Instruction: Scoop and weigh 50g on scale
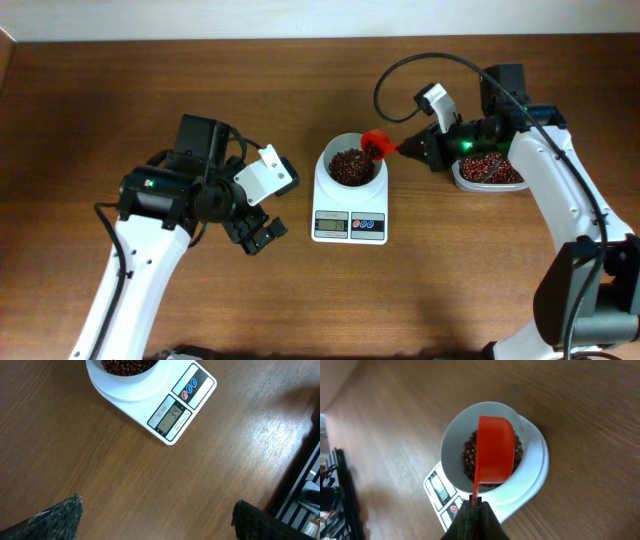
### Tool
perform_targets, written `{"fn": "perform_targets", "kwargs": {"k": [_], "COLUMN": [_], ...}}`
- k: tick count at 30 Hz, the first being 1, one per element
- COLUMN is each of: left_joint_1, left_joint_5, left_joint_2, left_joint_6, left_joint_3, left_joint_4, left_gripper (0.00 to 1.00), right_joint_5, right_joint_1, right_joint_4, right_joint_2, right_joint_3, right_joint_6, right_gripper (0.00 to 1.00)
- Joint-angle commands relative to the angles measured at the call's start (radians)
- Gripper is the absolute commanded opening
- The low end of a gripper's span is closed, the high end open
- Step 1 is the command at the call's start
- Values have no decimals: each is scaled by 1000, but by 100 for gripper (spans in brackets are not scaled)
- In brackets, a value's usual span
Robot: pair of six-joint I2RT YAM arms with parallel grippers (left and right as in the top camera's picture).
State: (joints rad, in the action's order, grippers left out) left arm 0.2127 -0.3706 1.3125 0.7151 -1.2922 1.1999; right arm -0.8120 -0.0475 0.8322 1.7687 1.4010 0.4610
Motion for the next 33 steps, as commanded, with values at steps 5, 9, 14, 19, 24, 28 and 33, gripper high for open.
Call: {"fn": "perform_targets", "kwargs": {"k": [5,9,14,19,24,28,33], "left_joint_1": [-4,-4,-4,-4,-4,-4,-4], "left_joint_5": [-14,-14,-14,-14,-14,-14,-14], "left_joint_2": [-17,-17,-17,-17,-17,-17,-17], "left_joint_6": [9,9,9,9,9,9,9], "left_joint_3": [3,3,3,3,3,3,3], "left_joint_4": [-2,-2,-2,-2,-2,-2,-2], "left_gripper": [99,99,99,99,99,99,99], "right_joint_5": [55,4,64,3,319,274,274], "right_joint_1": [-35,-64,-76,-79,-124,-155,-159], "right_joint_4": [-7,8,-18,32,-6,2,3], "right_joint_2": [-5,-18,-30,-41,-44,-48,-48], "right_joint_3": [18,22,32,82,110,111,110], "right_joint_6": [-18,-16,-45,-51,-200,-174,-174], "right_gripper": [4,4,4,4,4,4,4]}}
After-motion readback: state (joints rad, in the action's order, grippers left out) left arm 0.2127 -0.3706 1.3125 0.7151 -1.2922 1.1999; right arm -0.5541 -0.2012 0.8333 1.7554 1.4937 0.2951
